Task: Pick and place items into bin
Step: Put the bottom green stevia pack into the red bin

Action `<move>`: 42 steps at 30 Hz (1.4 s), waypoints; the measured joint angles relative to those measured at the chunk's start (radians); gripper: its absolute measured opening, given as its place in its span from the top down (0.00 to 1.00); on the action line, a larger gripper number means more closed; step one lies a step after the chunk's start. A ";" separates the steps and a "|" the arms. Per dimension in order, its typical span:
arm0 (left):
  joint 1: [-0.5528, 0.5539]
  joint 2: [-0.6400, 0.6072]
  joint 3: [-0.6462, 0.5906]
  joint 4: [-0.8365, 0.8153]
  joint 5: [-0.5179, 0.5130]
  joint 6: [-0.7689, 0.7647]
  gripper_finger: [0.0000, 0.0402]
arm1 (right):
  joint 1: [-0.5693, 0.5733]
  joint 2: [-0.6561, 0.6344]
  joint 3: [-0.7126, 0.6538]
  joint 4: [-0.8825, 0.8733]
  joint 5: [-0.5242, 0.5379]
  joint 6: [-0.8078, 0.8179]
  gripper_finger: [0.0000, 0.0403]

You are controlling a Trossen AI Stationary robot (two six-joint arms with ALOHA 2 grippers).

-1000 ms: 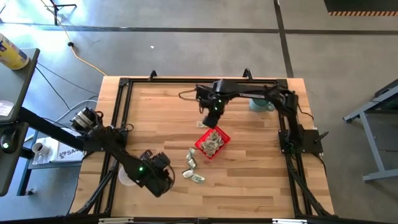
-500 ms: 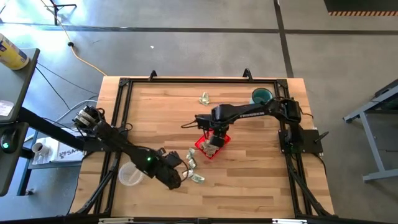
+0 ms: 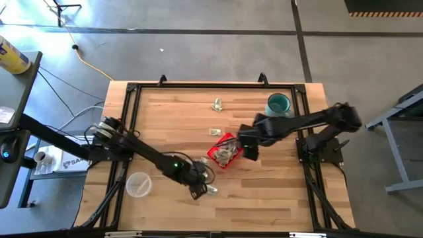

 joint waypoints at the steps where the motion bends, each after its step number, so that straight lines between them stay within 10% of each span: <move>1: -0.008 0.020 0.010 0.004 0.010 -0.001 0.45 | 0.008 -0.031 -0.033 0.002 0.004 0.034 0.30; 13: -0.055 0.163 0.146 -0.093 -0.135 -0.023 0.48 | 0.109 -0.201 -0.318 0.068 -0.023 0.288 0.30; 24: -0.043 0.180 0.145 -0.208 -0.270 -0.027 0.90 | 0.119 -0.201 -0.330 0.123 -0.017 0.302 0.30; 34: 0.021 -0.089 0.138 -0.233 -0.268 0.046 0.90 | 0.119 -0.208 -0.328 0.128 0.070 0.300 0.30; 42: 0.241 -0.062 0.140 0.079 -0.159 0.288 0.89 | 0.120 -0.276 -0.328 0.180 0.098 0.309 0.30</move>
